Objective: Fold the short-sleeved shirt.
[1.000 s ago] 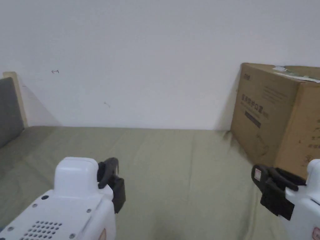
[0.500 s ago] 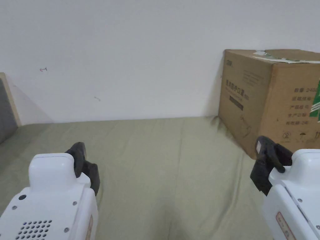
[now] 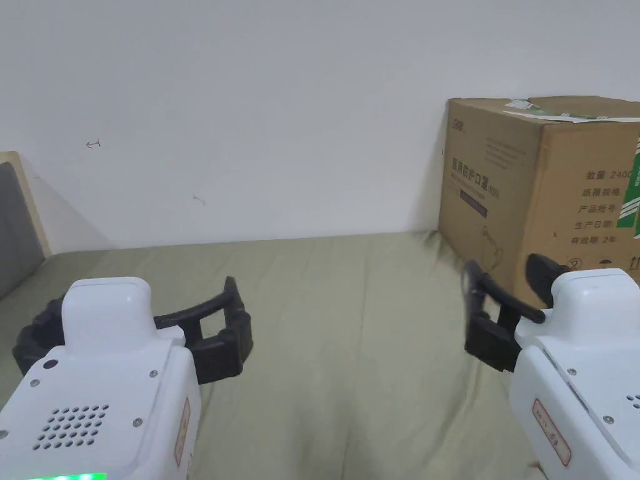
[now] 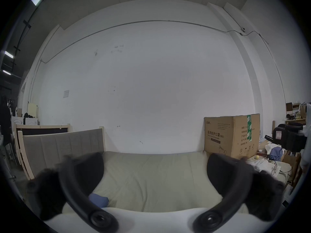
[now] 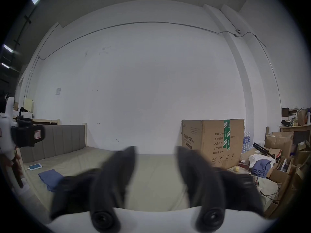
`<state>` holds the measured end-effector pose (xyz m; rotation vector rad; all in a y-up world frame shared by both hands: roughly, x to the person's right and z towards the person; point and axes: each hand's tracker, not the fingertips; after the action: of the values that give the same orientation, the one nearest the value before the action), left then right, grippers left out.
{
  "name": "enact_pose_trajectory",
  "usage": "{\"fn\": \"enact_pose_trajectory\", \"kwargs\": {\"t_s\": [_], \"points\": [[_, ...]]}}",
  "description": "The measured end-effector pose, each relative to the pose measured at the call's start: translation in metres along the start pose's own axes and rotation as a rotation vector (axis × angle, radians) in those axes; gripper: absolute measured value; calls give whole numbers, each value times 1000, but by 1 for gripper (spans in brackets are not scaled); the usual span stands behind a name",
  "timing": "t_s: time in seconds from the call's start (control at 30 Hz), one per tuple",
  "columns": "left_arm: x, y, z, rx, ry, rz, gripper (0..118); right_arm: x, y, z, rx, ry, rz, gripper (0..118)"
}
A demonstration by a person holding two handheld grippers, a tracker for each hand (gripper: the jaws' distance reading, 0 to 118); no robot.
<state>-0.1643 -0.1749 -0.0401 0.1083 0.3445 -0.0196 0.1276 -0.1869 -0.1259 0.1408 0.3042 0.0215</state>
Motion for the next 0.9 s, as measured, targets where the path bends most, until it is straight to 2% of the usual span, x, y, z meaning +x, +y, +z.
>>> {"fn": "enact_pose_trajectory", "kwargs": {"t_s": [0.03, 0.07, 0.23, 0.73, 0.9], "points": [[1, -1, 2, 37, 6, 5, 118, 0, 0, -2, -16, -4, 0, 116], [1, -1, 3, 45, 7, -5, 118, 0, -1, -2, -23, -10, 0, 118], [4, 0, 1, 15, -8, -41, 118, 1, -2, 2, 1, -35, 10, 118], [-3, -1, -1, -28, -107, 13, 118, -3, -6, 1, -27, -32, 3, 118], [6, -6, -8, -64, -2, -36, 118, -5, -8, -1, -41, -29, 7, 118]]}}
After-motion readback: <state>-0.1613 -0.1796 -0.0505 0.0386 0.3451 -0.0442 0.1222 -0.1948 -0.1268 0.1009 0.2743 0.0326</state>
